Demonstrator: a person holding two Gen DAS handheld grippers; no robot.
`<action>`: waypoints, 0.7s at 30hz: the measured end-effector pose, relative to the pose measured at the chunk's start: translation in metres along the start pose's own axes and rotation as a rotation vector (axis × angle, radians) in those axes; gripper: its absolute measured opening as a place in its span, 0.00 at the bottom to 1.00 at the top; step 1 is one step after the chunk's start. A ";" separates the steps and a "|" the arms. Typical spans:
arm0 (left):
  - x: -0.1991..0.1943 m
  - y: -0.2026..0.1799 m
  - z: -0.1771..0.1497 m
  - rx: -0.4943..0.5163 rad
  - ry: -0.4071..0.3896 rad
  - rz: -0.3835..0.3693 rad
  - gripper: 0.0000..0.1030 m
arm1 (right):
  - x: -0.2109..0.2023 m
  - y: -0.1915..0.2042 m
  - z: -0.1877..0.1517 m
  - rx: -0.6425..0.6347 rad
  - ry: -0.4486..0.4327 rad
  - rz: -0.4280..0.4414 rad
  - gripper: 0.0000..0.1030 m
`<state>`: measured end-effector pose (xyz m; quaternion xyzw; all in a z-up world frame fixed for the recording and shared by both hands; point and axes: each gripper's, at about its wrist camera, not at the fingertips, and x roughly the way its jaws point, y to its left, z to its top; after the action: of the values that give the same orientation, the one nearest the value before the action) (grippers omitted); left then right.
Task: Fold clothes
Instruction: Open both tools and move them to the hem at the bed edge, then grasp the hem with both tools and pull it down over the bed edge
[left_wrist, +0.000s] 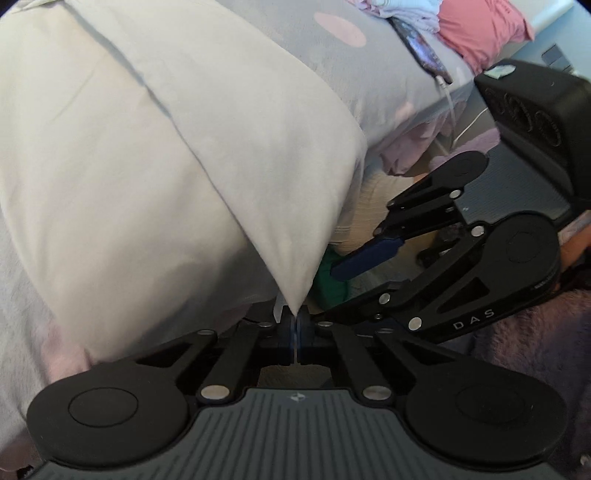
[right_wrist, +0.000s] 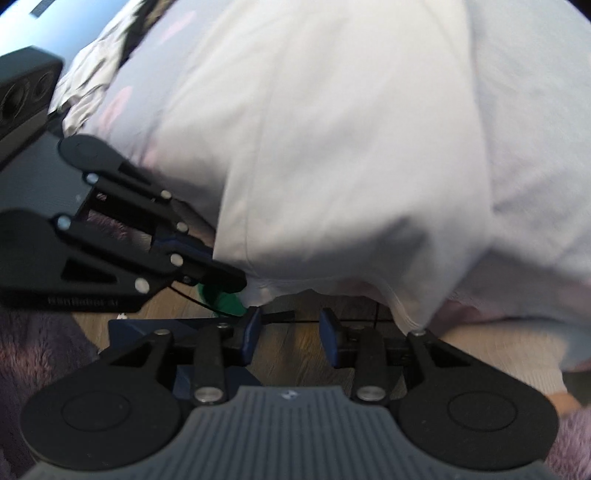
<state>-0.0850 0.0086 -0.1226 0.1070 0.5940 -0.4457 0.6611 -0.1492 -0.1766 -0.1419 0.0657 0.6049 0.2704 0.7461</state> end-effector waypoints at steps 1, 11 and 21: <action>-0.002 0.002 -0.001 -0.013 -0.006 -0.017 0.00 | -0.001 0.001 -0.002 0.006 -0.008 0.012 0.44; -0.011 0.006 0.003 -0.055 -0.033 -0.144 0.00 | -0.019 0.020 -0.002 -0.149 -0.033 0.039 0.45; -0.017 0.007 0.005 -0.149 -0.020 -0.111 0.19 | -0.035 0.050 -0.009 -0.313 -0.058 0.009 0.03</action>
<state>-0.0747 0.0176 -0.1094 0.0200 0.6238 -0.4374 0.6475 -0.1781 -0.1534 -0.0933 -0.0405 0.5332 0.3628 0.7632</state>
